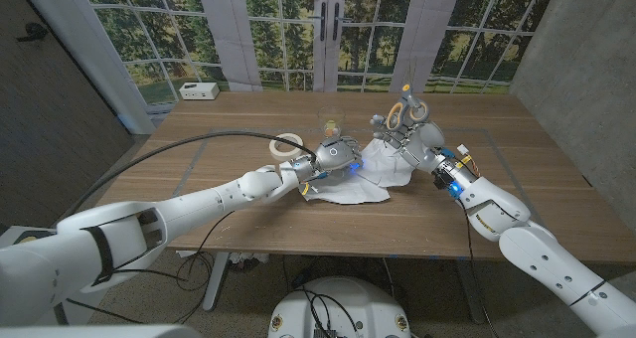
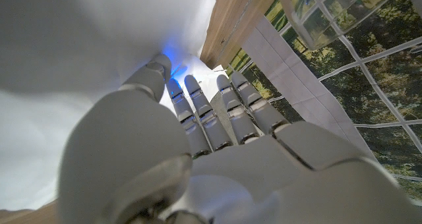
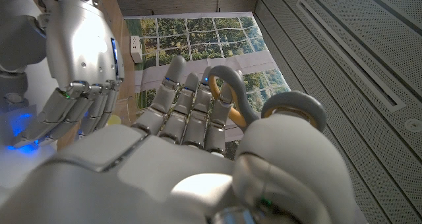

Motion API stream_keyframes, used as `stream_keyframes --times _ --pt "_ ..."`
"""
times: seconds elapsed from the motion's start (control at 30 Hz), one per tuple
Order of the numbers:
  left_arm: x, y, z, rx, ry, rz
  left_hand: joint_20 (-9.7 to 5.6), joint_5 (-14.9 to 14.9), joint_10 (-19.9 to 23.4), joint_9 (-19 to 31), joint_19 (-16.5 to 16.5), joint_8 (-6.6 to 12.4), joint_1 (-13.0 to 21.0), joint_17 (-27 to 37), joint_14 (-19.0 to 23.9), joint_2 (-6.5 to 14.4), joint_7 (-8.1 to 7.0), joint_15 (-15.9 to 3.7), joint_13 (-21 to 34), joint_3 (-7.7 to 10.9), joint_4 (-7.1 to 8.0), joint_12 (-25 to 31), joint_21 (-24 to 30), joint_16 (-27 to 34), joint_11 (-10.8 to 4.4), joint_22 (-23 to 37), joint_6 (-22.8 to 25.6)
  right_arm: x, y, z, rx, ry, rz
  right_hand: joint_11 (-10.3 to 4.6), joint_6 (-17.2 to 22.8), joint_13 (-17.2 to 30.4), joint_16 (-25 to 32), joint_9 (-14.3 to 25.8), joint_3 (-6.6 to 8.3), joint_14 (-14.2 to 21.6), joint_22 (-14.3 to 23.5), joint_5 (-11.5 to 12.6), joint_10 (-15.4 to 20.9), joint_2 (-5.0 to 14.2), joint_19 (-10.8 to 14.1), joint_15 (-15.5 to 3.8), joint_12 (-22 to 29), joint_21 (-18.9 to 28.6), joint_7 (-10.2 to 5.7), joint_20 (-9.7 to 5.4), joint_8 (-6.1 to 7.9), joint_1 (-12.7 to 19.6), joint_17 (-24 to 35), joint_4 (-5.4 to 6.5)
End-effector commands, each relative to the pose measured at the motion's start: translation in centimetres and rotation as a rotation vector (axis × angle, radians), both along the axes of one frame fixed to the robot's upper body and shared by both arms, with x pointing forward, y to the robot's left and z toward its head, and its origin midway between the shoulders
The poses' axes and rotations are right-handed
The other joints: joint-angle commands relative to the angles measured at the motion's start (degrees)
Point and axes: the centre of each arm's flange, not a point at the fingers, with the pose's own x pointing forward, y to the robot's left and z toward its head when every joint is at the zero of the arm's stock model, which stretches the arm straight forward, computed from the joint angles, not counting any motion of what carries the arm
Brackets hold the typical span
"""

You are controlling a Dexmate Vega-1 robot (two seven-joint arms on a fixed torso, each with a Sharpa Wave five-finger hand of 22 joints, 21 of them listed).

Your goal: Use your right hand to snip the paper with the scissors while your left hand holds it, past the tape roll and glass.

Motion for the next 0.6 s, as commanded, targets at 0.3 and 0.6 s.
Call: stream_keyframes --times 0.3,0.6 --pt "0.12 -0.09 0.06 0.024 0.132 0.028 2.38 -1.44 8.13 -0.15 13.87 3.28 -1.64 -0.32 13.96 -4.41 -0.01 -9.20 -2.82 6.10 -0.75 0.41 4.09 0.02 -0.08 -0.25 7.99 -0.40 -0.30 0.10 0.011 -0.008 0.007 0.09 0.43 0.21 -0.28 -0.16 0.10 0.57 0.30 -0.15 0.80 0.54 0.76 -2.22 0.00 -0.31 0.40 -0.12 0.75 0.38 0.29 -0.24" --pt "0.19 0.16 -0.19 0.031 0.141 0.073 -0.13 -1.43 9.04 -1.12 20.42 1.33 -1.33 -0.35 18.50 -5.36 0.13 -9.91 -2.89 8.26 -1.47 0.15 5.48 0.02 0.12 -0.40 8.05 -0.32 -0.39 0.15 0.011 -0.010 0.007 -0.07 0.95 0.21 -0.37 -0.39 0.14 0.62 0.28 -0.18 1.09 0.55 0.90 -2.23 -0.02 -0.42 0.35 -0.03 0.99 0.46 0.33 -0.29"
